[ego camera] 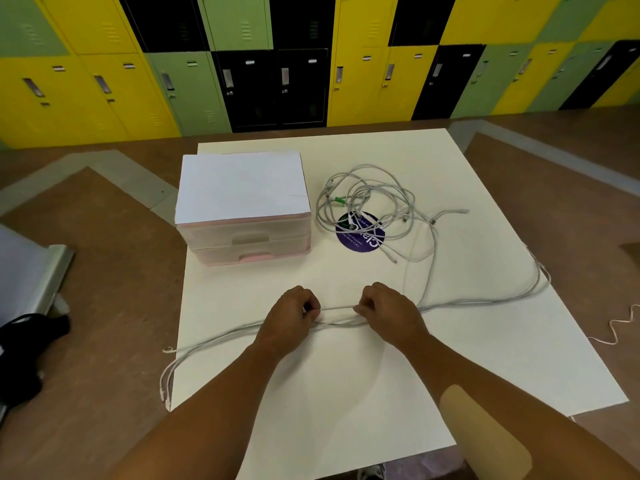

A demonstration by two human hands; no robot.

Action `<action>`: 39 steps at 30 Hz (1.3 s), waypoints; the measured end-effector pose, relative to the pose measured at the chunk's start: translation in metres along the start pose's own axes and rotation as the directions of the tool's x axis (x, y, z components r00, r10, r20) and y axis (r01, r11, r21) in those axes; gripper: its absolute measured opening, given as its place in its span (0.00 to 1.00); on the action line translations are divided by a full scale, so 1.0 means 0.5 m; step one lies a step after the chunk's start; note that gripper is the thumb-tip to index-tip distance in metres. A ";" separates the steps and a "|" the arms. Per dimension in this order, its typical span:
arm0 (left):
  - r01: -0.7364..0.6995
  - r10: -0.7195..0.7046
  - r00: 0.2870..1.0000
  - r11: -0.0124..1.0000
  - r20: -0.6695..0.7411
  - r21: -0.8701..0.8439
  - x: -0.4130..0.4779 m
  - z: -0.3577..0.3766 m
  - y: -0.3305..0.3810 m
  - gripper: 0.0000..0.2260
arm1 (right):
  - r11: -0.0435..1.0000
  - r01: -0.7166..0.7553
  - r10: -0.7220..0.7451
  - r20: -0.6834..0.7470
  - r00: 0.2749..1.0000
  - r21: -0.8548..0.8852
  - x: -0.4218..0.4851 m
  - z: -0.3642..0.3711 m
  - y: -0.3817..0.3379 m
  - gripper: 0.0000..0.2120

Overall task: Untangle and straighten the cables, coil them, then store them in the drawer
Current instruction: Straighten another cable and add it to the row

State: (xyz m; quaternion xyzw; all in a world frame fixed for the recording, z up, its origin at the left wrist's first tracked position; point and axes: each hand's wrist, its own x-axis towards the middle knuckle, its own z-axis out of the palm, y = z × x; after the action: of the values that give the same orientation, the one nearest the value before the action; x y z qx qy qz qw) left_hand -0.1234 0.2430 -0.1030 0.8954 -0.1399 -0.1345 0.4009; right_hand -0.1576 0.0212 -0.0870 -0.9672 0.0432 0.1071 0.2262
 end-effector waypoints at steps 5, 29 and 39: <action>-0.013 0.012 1.000 0.999 0.017 0.037 -0.002 0.006 -0.001 0.07 | 0.988 -0.121 0.123 0.011 0.992 -0.096 -0.010 -0.030 0.023 0.21; -0.131 0.107 0.986 0.973 0.131 0.192 0.055 0.065 0.072 0.12 | 0.991 -0.019 0.012 -0.055 0.998 -0.132 -0.026 -0.025 0.087 0.09; -0.013 0.005 0.991 0.998 0.134 0.060 0.093 0.161 0.146 0.05 | 1.000 0.021 -0.021 0.007 1.000 -0.004 -0.027 -0.050 0.104 0.10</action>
State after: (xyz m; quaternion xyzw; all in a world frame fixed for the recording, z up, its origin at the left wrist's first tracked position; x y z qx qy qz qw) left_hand -0.1191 0.1249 -0.1055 0.8955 -0.1745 -0.1879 0.3638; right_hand -0.1728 -0.0360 -0.0844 -0.9677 0.0320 0.1079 0.2257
